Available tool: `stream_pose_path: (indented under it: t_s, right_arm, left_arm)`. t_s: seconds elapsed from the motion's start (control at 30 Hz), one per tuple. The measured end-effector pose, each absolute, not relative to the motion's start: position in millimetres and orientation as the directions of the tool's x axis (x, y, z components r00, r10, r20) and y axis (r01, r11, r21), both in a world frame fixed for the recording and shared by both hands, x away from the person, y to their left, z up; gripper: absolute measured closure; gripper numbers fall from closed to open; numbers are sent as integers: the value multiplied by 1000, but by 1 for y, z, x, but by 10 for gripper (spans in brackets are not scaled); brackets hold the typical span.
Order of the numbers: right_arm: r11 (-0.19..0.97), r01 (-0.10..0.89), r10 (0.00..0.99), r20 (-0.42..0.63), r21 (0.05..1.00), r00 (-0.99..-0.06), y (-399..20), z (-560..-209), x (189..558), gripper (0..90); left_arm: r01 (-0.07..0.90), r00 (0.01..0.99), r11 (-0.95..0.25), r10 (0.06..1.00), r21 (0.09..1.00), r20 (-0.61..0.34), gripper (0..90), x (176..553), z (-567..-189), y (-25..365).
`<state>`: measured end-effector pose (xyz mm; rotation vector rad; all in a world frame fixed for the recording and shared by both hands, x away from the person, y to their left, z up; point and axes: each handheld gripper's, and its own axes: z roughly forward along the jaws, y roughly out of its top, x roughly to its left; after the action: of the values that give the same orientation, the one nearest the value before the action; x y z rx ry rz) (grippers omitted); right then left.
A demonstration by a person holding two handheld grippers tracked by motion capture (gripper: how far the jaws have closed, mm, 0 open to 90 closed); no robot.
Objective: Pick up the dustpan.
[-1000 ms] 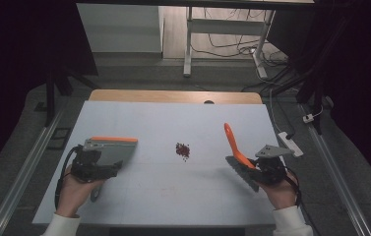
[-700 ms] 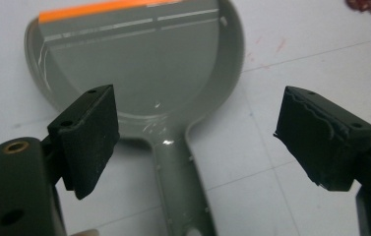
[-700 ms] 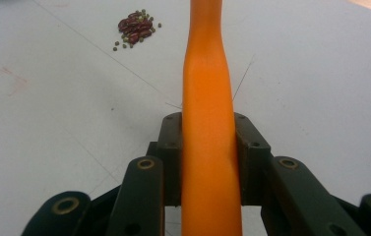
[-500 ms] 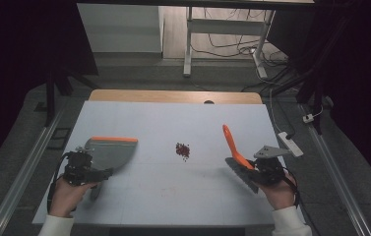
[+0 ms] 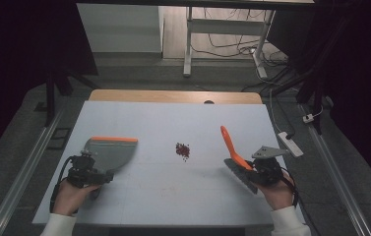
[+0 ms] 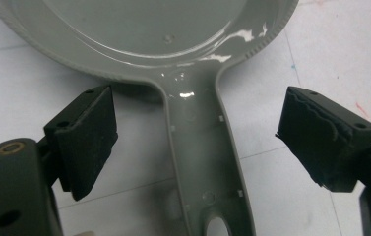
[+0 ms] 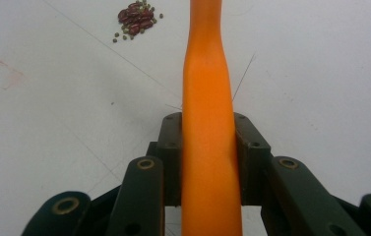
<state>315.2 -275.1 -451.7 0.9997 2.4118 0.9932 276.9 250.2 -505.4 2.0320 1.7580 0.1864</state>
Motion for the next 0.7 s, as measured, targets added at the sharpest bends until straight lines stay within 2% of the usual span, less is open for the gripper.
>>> stream_pose_path:
  t_s: [0.23,0.7]
  right_arm:
    - [511,477,718,-50,715,-694,-274,-452,315,703]
    - [510,476,720,-53,717,-692,-275,-452,315,703]
  left_arm:
    - [907,177,-76,962,413,-210,199,280,-513,250]
    - [908,150,-28,953,417,-263,352,286,-522,253]
